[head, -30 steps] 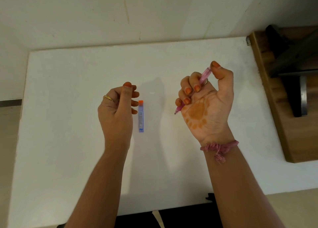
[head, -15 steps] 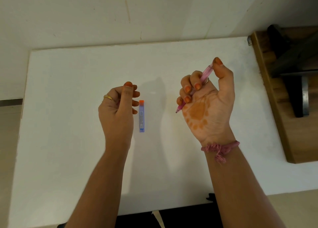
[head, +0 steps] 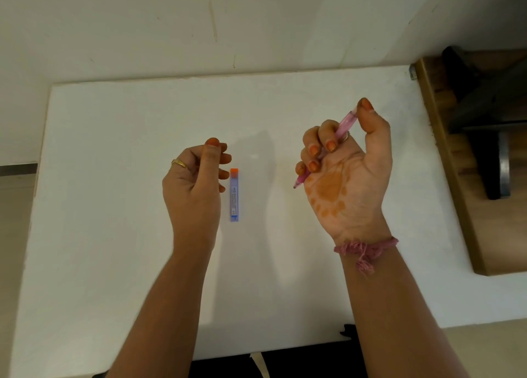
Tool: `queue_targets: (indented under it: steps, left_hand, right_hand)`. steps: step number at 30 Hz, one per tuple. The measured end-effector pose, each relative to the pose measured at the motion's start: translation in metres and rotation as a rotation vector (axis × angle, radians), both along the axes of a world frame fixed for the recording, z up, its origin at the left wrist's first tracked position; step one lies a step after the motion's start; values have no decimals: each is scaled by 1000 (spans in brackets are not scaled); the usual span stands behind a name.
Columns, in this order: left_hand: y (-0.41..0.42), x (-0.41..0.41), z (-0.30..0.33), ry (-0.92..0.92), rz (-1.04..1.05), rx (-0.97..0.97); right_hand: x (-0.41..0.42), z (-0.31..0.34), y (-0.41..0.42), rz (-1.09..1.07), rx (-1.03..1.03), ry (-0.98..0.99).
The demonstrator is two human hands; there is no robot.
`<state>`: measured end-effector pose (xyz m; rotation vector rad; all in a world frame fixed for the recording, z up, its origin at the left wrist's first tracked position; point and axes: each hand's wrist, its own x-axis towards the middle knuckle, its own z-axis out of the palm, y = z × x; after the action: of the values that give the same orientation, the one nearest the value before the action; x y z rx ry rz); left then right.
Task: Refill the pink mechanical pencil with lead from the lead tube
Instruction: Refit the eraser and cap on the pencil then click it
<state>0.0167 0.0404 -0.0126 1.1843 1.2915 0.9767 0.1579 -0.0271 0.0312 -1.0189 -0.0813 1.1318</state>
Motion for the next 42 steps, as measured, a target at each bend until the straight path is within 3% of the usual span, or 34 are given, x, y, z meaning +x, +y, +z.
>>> queue_targets:
  steps: [42]
  left_hand:
    - [-2,2,1,11,-8,14]
  right_hand:
    - [0,1,1,-44,32,-90]
